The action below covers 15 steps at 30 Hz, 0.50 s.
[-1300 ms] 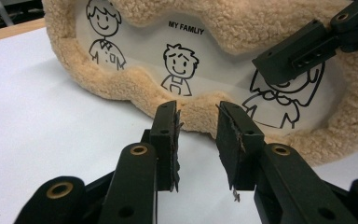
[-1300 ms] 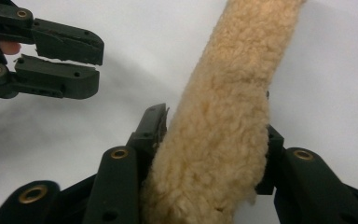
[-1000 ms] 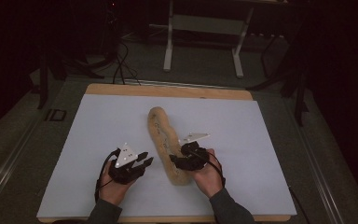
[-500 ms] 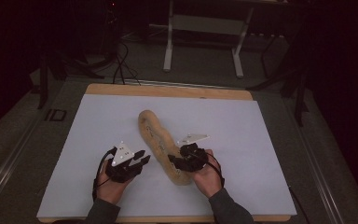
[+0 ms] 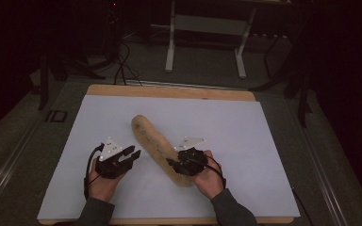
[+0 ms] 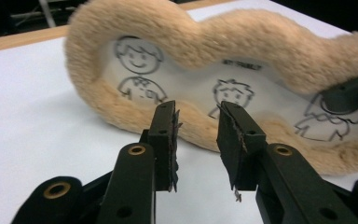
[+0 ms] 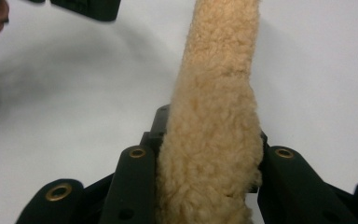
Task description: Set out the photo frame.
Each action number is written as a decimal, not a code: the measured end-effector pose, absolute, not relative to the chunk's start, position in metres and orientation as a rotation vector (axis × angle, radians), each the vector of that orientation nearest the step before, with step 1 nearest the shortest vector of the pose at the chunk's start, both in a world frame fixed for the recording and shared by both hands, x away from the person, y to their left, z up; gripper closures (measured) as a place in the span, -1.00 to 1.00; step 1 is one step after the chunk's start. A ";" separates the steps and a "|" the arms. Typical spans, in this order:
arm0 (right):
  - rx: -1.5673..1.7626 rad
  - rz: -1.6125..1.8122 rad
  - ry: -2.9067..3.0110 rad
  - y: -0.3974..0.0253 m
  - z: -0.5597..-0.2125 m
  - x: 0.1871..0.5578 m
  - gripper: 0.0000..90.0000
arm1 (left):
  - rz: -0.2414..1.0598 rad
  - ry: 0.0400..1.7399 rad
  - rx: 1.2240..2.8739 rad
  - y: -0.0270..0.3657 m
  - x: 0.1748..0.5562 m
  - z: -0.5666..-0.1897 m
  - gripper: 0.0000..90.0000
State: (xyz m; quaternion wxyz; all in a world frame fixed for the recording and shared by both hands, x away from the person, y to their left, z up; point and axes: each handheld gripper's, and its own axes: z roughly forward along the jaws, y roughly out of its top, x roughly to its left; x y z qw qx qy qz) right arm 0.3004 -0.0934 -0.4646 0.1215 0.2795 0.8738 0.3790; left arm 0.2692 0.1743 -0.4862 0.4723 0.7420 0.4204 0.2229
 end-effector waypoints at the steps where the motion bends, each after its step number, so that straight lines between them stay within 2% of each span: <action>1: 0.809 1.103 2.553 -0.093 -0.464 0.300 0.49 | 0.546 1.041 1.808 0.177 0.270 -0.486 0.50; 15: 0.686 1.067 2.575 -0.089 -0.463 0.296 0.48 | 0.595 1.122 1.782 0.199 0.276 -0.484 0.33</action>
